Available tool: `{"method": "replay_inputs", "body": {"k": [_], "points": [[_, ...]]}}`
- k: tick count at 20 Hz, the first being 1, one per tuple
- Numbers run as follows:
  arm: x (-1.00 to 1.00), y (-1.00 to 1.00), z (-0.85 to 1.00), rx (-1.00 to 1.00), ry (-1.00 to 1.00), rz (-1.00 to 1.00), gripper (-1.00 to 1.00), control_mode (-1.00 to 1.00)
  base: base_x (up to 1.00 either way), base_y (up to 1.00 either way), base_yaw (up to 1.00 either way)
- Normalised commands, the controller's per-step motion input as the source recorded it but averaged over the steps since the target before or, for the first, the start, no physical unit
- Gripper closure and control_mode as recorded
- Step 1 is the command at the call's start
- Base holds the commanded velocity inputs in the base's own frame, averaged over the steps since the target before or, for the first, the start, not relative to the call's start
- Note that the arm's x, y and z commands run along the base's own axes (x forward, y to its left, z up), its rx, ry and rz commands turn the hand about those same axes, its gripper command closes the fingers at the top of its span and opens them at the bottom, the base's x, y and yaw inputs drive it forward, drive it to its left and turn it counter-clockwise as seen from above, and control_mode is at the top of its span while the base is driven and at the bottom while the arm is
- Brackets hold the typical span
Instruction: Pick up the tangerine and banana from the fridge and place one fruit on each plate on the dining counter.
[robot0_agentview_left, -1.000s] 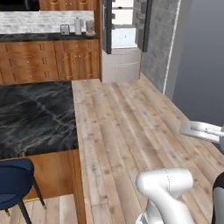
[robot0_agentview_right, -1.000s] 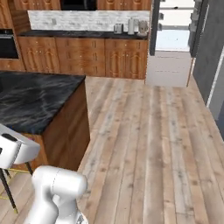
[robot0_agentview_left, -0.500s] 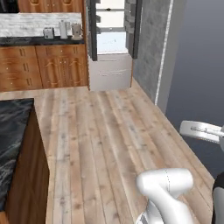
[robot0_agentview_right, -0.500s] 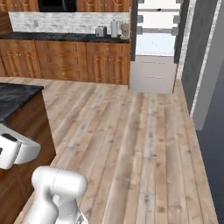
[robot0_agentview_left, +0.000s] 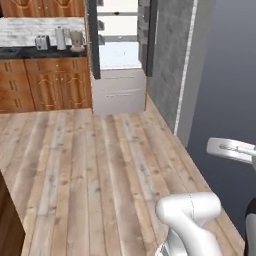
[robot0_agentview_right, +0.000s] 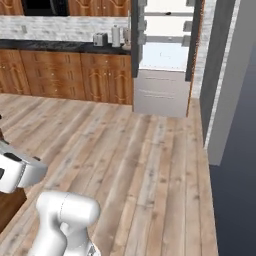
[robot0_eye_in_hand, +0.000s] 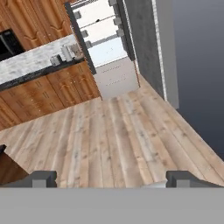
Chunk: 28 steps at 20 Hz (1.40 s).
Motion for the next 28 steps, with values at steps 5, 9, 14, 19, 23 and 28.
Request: {"method": "replay_inputs", "body": {"k": [5, 9, 14, 19, 23, 28], "points": [[0.00, 0.00, 0.00, 0.00, 0.00, 0.00, -1.00, 1.00, 1.00, -0.37, -0.01], [0.00, 0.00, 0.00, 0.00, 0.00, 0.00, -1.00, 1.00, 1.00, -0.12, -0.06], [0.00, 0.00, 0.00, 0.00, 0.00, 0.00, -1.00, 1.00, 1.00, -0.15, -0.08], [0.00, 0.00, 0.00, 0.00, 0.00, 0.00, -1.00, 1.00, 1.00, -0.12, -0.13], [0.00, 0.00, 0.00, 0.00, 0.00, 0.00, -1.00, 1.00, 1.00, -0.04, -0.11], [0.00, 0.00, 0.00, 0.00, 0.00, 0.00, -1.00, 1.00, 1.00, 0.00, -0.07]]}}
